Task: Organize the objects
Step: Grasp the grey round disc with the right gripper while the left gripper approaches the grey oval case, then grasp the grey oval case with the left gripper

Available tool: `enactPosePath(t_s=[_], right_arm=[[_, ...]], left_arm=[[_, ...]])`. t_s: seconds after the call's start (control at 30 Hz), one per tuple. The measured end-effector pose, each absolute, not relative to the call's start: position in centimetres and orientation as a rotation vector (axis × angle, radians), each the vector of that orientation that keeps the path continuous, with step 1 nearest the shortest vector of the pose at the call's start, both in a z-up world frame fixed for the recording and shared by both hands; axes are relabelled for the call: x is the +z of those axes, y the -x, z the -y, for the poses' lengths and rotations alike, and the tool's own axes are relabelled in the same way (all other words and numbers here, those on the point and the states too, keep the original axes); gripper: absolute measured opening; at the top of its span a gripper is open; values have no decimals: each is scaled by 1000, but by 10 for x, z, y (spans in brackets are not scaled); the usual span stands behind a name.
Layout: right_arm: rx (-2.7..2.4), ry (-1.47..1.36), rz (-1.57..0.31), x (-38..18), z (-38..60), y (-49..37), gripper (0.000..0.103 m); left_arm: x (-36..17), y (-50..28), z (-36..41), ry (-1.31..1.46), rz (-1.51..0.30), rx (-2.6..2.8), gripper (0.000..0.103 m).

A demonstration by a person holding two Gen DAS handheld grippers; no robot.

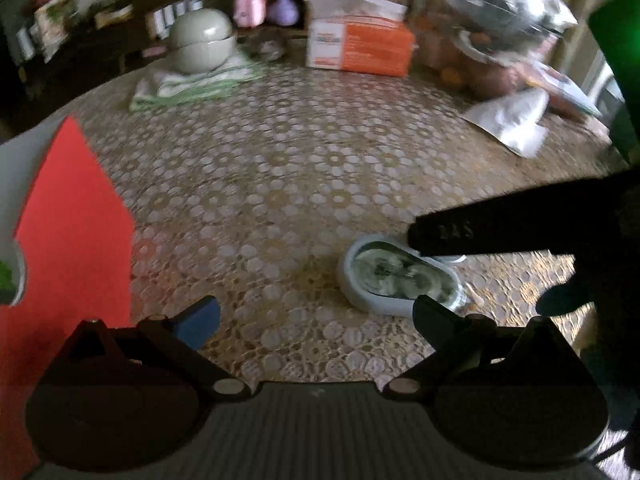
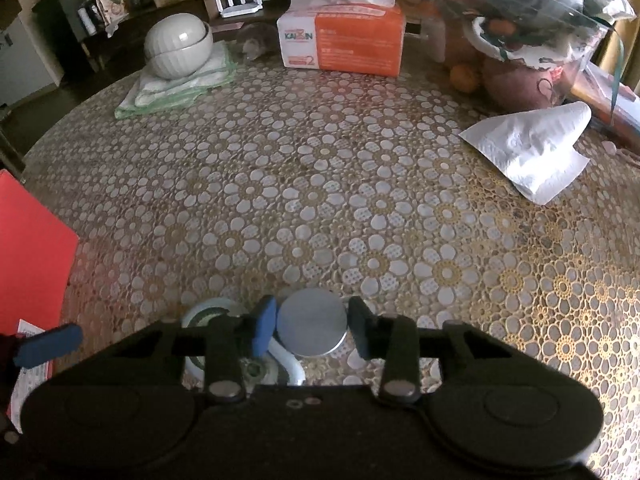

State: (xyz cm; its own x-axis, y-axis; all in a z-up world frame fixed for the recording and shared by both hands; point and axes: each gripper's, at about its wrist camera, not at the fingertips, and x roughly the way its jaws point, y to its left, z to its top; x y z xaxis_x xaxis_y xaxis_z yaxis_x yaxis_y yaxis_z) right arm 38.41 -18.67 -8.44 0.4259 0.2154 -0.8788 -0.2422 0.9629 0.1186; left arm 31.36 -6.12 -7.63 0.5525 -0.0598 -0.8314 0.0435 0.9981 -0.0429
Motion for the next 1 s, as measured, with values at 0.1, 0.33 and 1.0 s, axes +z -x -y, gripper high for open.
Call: enactPosePath(t_s=[0.1, 0.33, 1.0], right_arm=[[289, 6, -1091, -82, 195, -383, 39], [273, -43, -1047, -69, 234, -380, 39], [244, -57, -982, -59, 281, -355, 39]], left_arm=[[-76, -314, 70, -28, -952, -111, 103], [-78, -336, 69, 56, -998, -65, 103], [-94, -360, 107, 85, -1073, 97, 102]])
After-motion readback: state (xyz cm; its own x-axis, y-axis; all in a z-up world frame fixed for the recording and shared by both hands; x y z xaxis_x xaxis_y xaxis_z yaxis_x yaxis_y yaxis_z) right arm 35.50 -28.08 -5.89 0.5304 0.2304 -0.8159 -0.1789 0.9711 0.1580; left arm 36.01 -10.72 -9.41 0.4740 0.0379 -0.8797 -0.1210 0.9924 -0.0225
